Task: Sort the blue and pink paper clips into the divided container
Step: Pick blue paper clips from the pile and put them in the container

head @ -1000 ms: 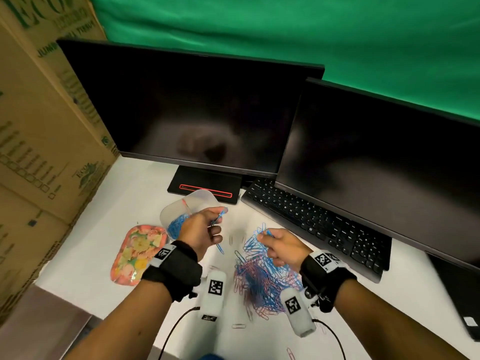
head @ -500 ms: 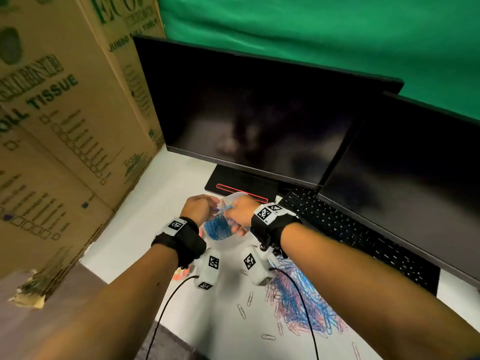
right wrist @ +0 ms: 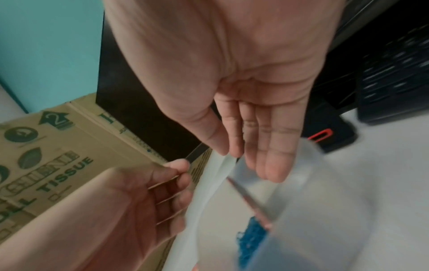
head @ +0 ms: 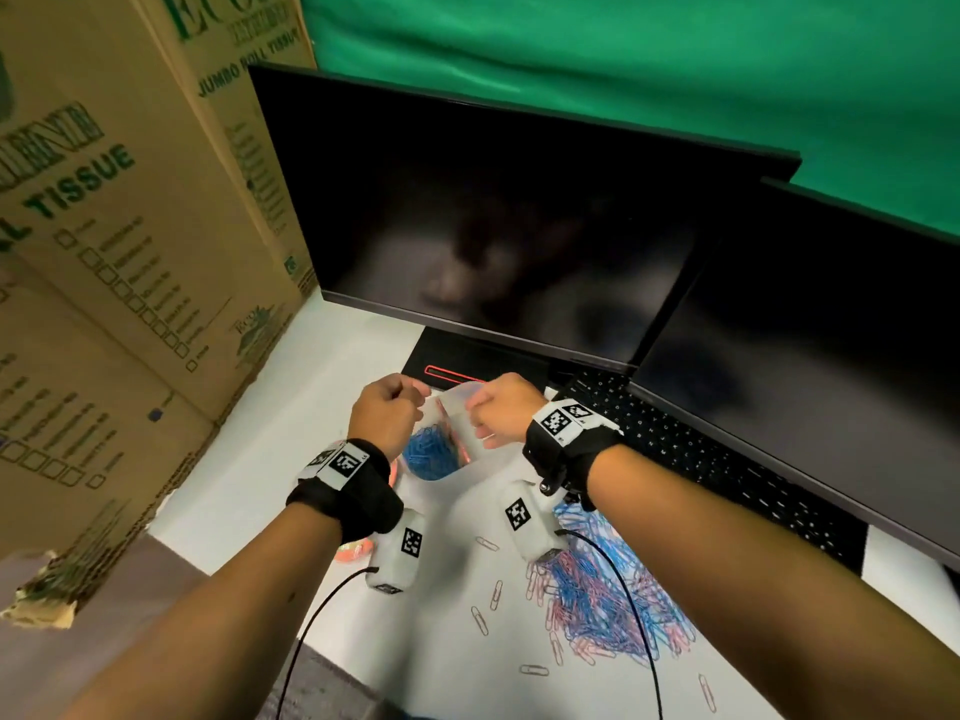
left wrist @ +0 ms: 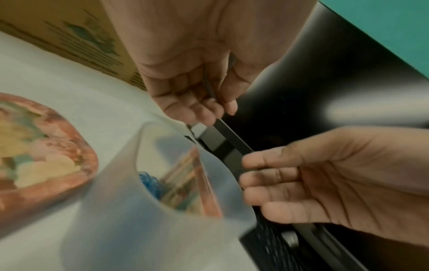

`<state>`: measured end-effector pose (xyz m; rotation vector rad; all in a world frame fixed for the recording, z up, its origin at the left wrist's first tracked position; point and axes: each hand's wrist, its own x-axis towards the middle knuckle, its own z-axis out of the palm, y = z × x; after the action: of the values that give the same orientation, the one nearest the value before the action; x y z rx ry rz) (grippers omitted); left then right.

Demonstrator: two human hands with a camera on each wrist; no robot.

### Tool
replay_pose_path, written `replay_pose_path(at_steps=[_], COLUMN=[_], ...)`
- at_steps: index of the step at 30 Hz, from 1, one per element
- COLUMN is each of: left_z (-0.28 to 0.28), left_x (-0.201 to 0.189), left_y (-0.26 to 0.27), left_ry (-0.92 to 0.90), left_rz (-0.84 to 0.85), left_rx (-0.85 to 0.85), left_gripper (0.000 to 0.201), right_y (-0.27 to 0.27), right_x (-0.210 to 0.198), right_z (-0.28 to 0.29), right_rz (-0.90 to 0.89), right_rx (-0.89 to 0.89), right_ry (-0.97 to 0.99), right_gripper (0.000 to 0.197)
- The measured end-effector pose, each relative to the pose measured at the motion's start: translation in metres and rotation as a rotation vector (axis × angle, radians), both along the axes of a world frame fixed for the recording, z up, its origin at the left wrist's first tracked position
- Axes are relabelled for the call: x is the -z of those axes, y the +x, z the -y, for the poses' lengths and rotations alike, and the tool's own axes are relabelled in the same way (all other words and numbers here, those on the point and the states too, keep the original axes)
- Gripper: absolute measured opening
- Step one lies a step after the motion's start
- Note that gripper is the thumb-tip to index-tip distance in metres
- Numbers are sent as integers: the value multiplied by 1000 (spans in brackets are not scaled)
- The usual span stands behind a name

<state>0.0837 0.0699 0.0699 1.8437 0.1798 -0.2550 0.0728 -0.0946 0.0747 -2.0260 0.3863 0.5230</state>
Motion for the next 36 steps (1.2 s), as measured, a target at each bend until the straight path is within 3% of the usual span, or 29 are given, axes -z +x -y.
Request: replay_pose_path(at_steps=[4,9,15,19,24,29,36], left_z=[28,70,93,101,105,102,102], left_x=[8,33,60,78,85,81,72], left_y=[-29,-70,-113,-128,-130,-126,-120], left_ry=[101,268,671,809,846,700,256], left_rz=[46,99,271,383,430,435,27], left_rx=[263,646,1076,1266,1237,1072,680], left_gripper=[22,18,23,26,18,9,18], right_y=[-53,-130,-191,-210,-218,-221,-202], right_x=[8,38,62,74,76,75,75], right_z=[57,112,121,118,119,128,145], right_rz=[-46,-98,-119,-101,-62,-28,-48], right_rx=[145,177,88,63,69,124,195], right_ry=[-39,-378,-437,-431,-381,-333,-413], right_gripper=[23,21,19,23,15,13,17])
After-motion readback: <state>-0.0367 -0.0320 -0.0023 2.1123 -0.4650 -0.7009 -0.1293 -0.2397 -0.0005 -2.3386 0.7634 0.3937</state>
